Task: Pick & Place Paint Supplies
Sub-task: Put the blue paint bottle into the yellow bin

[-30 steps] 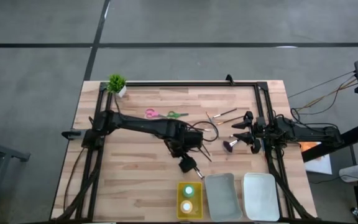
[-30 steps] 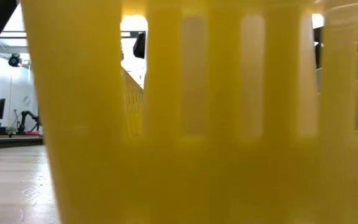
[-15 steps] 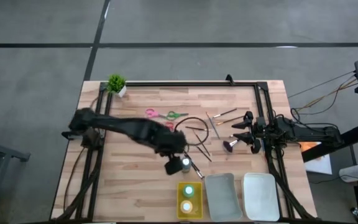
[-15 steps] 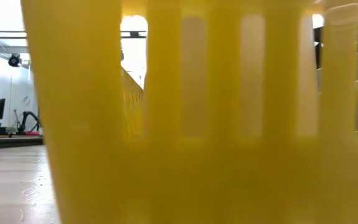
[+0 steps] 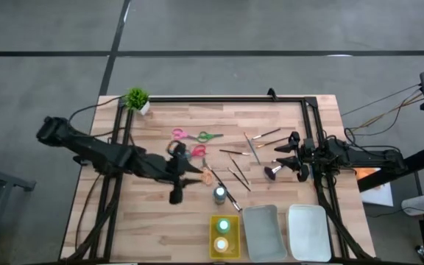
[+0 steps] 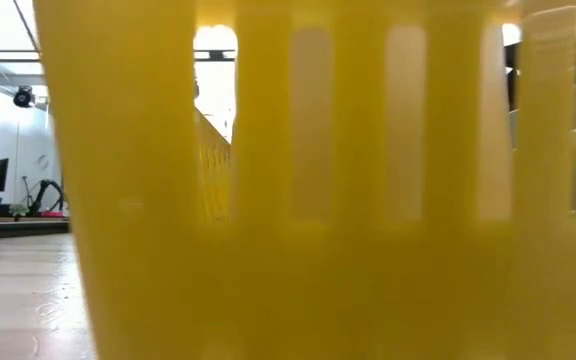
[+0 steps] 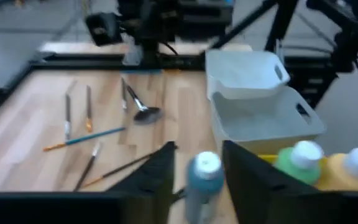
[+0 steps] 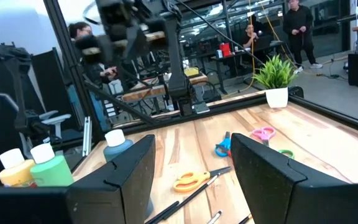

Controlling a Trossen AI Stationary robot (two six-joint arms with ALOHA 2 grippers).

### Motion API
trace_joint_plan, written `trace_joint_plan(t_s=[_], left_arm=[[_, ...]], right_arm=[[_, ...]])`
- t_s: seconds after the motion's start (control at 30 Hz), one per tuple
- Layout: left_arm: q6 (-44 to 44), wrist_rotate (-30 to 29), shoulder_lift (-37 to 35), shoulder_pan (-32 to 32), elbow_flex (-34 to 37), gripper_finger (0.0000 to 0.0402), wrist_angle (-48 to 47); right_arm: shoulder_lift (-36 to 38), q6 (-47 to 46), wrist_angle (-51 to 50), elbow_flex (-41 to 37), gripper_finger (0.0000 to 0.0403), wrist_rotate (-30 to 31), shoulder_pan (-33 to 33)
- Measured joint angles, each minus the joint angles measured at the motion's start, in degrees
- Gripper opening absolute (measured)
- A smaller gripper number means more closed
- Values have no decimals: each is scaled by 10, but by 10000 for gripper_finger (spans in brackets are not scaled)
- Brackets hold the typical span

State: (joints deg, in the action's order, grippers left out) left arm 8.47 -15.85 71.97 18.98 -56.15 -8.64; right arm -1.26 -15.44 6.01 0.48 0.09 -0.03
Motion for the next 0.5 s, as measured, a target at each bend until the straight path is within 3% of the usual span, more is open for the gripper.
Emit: trace_joint_plan(t_s=[0.07, 0.17, 0.23, 0.5], left_arm=[[-26, 26, -39, -16, 68, 75, 57], [-75, 129, -98, -49, 156, 21, 128], [-101, 167, -133, -67, 213, 7, 173], [-141, 177, -296, -114, 406, 1, 290]], right_arm=[[0, 0, 0, 0, 207, 0, 0], [0, 0, 0, 0, 207, 0, 0], [0, 0, 0, 0, 207, 0, 0], [0, 0, 0, 0, 207, 0, 0]])
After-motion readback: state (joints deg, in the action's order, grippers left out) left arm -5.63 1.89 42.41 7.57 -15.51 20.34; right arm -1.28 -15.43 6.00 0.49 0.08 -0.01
